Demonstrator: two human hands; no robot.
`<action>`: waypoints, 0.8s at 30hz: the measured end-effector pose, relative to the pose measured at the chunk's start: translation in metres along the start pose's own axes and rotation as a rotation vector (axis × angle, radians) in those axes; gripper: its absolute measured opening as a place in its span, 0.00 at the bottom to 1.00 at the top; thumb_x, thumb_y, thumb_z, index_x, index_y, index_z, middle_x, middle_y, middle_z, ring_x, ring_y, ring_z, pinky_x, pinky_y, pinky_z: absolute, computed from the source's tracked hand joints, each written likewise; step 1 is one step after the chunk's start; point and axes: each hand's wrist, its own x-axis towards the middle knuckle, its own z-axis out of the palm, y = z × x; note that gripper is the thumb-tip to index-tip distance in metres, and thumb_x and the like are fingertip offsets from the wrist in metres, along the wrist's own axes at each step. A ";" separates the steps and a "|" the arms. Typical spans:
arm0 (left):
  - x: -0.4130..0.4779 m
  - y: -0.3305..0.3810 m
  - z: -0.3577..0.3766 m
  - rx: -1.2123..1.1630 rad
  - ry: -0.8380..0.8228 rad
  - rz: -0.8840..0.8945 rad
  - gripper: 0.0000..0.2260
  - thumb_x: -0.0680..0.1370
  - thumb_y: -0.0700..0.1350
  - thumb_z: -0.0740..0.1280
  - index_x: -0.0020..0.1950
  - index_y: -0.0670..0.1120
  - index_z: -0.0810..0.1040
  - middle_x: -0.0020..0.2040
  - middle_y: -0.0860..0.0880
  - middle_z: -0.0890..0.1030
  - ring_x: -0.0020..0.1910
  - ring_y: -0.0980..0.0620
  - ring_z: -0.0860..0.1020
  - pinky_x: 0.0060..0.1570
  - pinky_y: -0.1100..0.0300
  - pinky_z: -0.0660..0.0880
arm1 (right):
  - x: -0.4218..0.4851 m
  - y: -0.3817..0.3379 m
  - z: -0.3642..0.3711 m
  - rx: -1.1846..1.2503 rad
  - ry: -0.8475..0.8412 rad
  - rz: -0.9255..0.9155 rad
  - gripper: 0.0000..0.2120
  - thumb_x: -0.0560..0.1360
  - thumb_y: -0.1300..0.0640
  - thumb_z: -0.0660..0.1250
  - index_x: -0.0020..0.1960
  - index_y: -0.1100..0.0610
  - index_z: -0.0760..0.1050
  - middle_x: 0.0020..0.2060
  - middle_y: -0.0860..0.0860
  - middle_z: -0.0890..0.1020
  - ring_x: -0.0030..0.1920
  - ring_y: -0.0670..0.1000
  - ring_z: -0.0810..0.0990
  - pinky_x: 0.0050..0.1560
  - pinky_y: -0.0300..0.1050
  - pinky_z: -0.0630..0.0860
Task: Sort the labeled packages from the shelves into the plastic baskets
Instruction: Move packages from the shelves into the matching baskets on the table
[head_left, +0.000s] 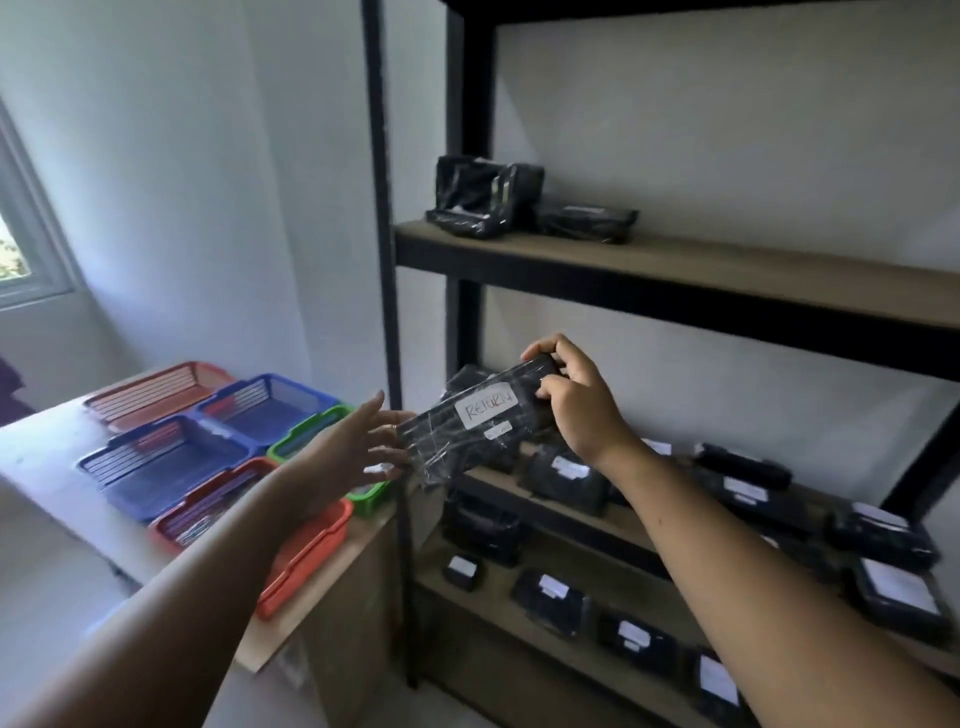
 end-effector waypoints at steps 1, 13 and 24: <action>-0.006 -0.004 -0.021 0.024 -0.026 -0.001 0.31 0.80 0.69 0.63 0.68 0.46 0.83 0.60 0.44 0.83 0.55 0.47 0.82 0.54 0.51 0.79 | 0.000 0.002 0.023 -0.010 -0.035 0.027 0.16 0.71 0.66 0.58 0.50 0.50 0.77 0.41 0.49 0.80 0.43 0.53 0.79 0.43 0.59 0.81; -0.065 -0.055 -0.173 0.299 -0.105 -0.121 0.22 0.82 0.66 0.65 0.65 0.52 0.85 0.60 0.45 0.85 0.51 0.51 0.82 0.52 0.57 0.80 | -0.002 0.041 0.219 -0.105 -0.288 0.247 0.18 0.74 0.70 0.58 0.51 0.51 0.80 0.42 0.52 0.76 0.40 0.52 0.74 0.42 0.48 0.71; -0.041 -0.144 -0.218 0.258 -0.057 -0.190 0.14 0.83 0.56 0.70 0.64 0.51 0.85 0.51 0.52 0.88 0.48 0.50 0.83 0.50 0.52 0.80 | 0.022 0.119 0.315 -0.172 -0.390 0.457 0.23 0.72 0.70 0.58 0.59 0.50 0.79 0.45 0.55 0.77 0.40 0.53 0.74 0.39 0.47 0.70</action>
